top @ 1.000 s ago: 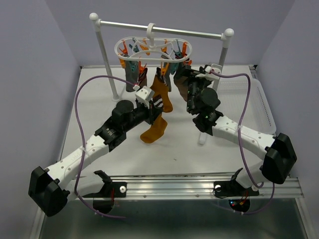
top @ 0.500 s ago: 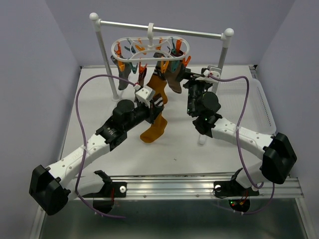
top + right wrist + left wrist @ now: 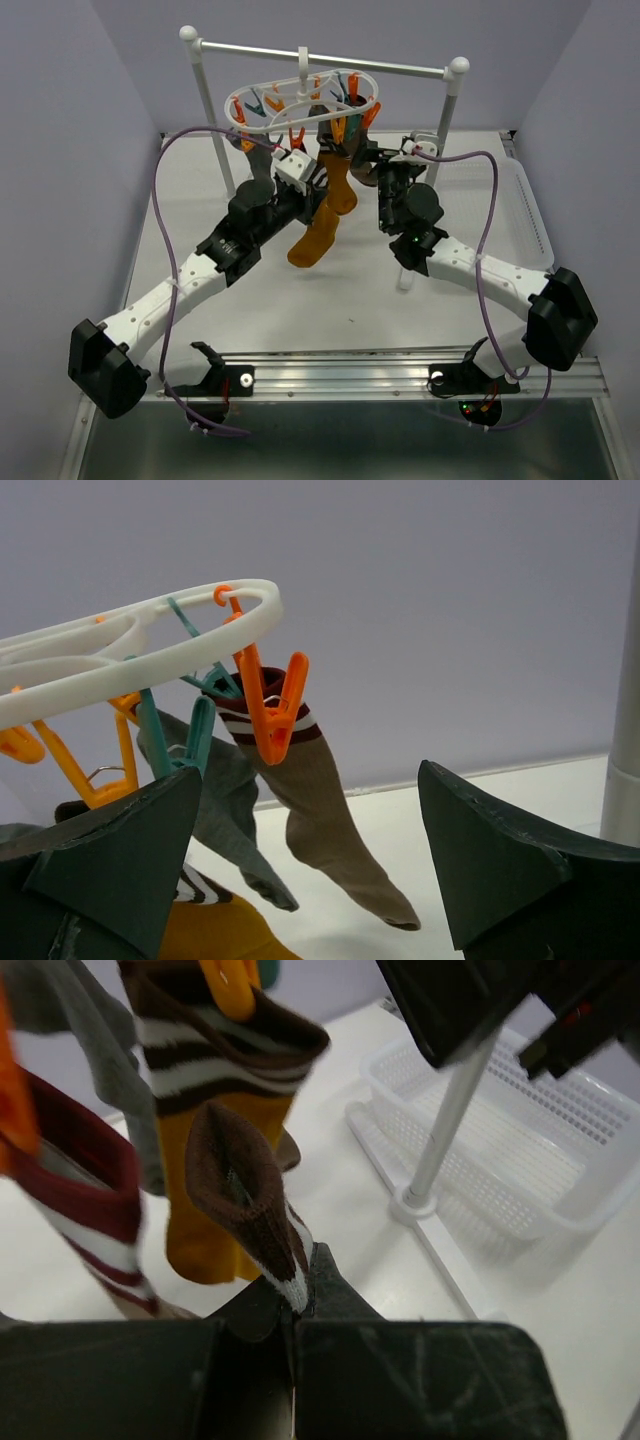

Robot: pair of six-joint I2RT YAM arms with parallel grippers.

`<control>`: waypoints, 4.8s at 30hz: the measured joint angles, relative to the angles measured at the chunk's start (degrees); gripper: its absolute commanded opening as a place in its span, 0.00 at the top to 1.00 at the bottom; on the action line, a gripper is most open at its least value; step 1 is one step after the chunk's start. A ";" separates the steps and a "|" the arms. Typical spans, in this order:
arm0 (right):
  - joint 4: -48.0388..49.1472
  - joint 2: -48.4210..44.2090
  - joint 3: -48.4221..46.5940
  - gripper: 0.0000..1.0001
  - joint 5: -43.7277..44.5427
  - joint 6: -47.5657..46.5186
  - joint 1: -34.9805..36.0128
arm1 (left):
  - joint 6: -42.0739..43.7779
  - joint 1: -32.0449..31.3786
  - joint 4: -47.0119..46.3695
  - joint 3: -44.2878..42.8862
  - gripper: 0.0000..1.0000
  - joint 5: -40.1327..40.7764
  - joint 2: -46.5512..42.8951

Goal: Clip the socks to the hanger

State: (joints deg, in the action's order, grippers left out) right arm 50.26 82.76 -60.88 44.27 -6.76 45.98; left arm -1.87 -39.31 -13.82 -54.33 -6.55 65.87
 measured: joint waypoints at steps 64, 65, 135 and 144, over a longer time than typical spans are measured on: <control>-11.39 3.39 -4.74 0.03 -30.01 14.27 -15.23 | 8.87 6.80 7.32 -21.16 1.00 3.52 10.21; -11.39 3.19 -4.74 0.03 -29.68 13.94 -15.13 | 8.87 6.80 7.34 -21.38 1.00 3.41 10.54; -6.19 8.07 -10.01 0.24 -30.29 13.18 -14.78 | 10.16 7.19 8.07 -22.64 1.00 3.87 12.07; -6.08 8.07 -10.01 0.32 -30.67 11.82 -14.78 | 10.38 7.32 7.82 -22.64 1.00 4.28 12.07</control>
State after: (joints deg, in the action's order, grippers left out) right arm 44.18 90.83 -70.89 13.61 5.06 31.20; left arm 8.51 -31.99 -6.00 -76.97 -2.26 77.93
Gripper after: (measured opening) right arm 0.692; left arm 0.058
